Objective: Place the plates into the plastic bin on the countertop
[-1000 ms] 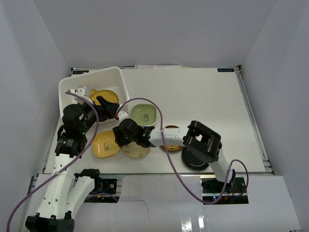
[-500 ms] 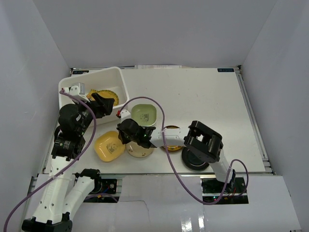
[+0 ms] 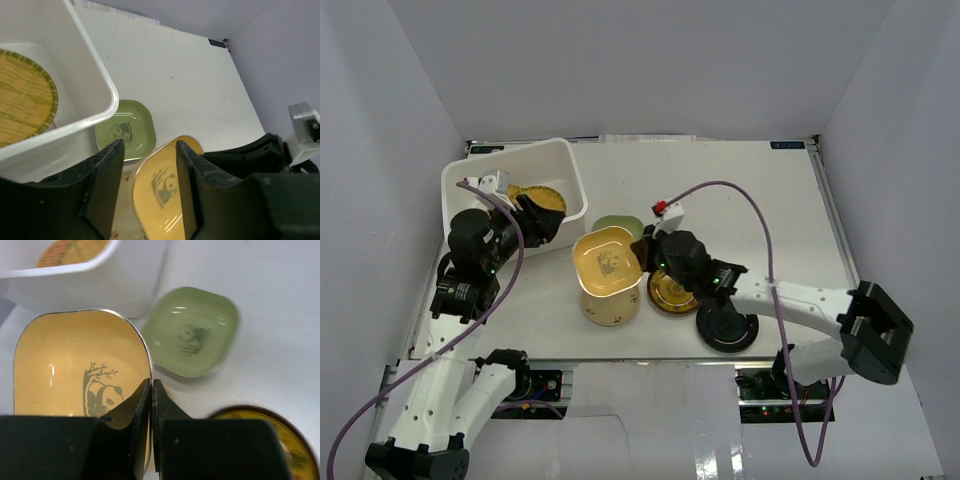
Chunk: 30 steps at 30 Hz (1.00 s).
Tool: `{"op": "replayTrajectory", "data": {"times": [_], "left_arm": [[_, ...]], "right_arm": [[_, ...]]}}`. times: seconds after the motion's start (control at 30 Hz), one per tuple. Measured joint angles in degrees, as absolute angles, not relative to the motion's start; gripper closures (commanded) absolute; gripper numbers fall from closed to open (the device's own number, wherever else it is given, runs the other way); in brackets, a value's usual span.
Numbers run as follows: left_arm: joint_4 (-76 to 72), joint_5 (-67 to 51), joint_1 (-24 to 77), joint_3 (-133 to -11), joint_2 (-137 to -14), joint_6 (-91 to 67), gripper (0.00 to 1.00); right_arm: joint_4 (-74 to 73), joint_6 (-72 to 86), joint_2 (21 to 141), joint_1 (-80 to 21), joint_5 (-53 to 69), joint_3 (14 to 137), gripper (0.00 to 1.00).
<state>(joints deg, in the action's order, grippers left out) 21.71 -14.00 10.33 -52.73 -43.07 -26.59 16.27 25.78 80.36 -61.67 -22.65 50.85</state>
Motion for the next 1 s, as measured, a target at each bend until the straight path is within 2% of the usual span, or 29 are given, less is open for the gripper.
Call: {"op": "replayTrajectory", "data": {"times": [0.13,0.27,0.4,0.67,1.0], "left_arm": [[21.6,-14.9,10.5,-47.4,-43.4,-28.6,0.55],[20.4,-14.4,12.7,-41.4,-46.1,-31.6,0.56],[18.0,-9.8,18.1,-36.2,-49.8,-35.4,0.51],[8.1,4.9,28.6,-32.8,-61.8,-42.5,0.34],[-2.8,13.0,29.0,-32.1,-72.6,-46.9,0.34]], "right_arm": [[13.0,25.2,70.3,-54.5,-23.4,41.5,0.92],[9.5,24.4,62.7,-49.0,-23.4,37.8,0.92],[8.7,23.2,58.1,-45.9,-22.2,37.6,0.92],[8.2,22.6,55.8,-42.7,-18.0,34.7,0.92],[7.3,21.8,52.8,-41.6,-13.6,32.7,0.92]]}}
